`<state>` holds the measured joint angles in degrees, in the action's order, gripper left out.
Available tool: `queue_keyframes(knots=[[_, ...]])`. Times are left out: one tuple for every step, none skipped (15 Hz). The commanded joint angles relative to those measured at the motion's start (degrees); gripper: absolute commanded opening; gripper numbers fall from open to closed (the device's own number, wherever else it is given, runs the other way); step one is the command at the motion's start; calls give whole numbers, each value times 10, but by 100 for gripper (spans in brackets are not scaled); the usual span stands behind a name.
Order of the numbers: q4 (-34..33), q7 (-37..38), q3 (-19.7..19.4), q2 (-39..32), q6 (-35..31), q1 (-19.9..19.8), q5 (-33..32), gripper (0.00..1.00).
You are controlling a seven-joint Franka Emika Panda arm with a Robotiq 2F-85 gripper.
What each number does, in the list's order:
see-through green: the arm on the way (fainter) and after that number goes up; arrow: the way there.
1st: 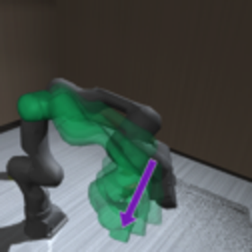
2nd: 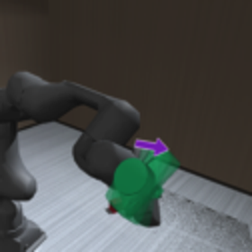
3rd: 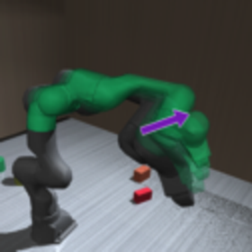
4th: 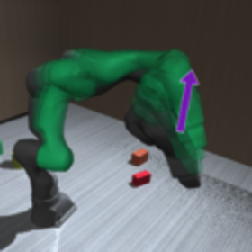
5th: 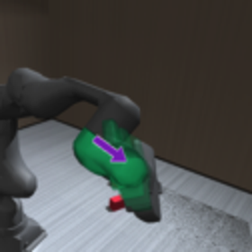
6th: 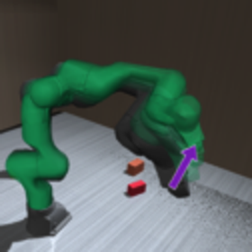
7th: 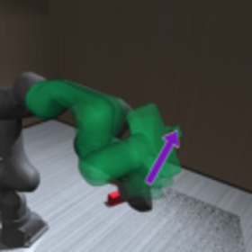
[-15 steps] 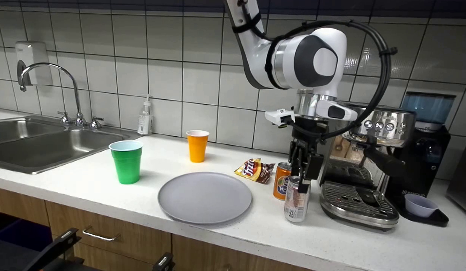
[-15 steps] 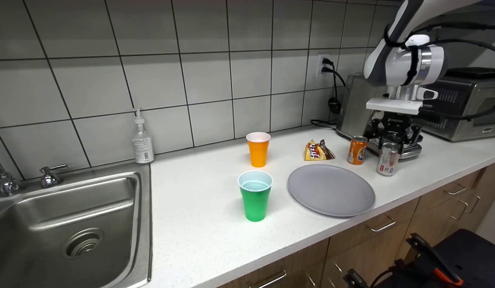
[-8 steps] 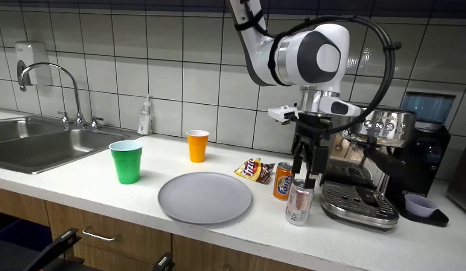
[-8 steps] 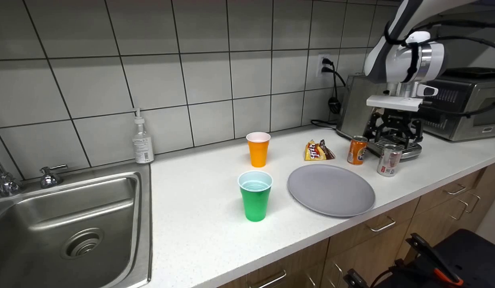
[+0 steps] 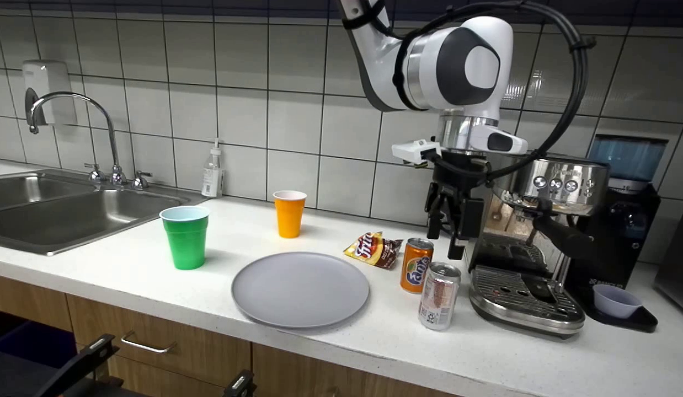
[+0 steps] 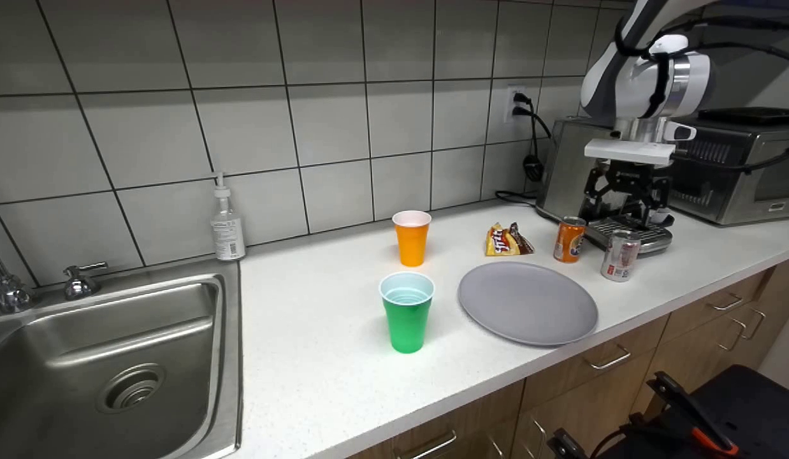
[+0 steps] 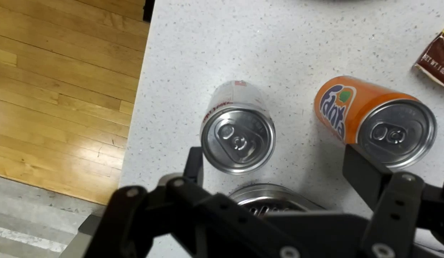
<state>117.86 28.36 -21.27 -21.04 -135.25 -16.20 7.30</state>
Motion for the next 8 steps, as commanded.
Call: queue_keyframes(knots=[[12, -29, 9, 39, 27, 1, 0, 100], [15, -33, 11, 46, 29, 3, -1, 100], [17, -37, 13, 52, 32, 5, -1, 100], [19, -38, 16, 56, 34, 8, -2, 100], [21, -41, 19, 61, 37, 11, -3, 100], [25, -43, 22, 66, 38, 14, -4, 100], [27, -45, 25, 70, 39, 18, -5, 100], [31, -46, 29, 75, 41, 22, -5, 100]])
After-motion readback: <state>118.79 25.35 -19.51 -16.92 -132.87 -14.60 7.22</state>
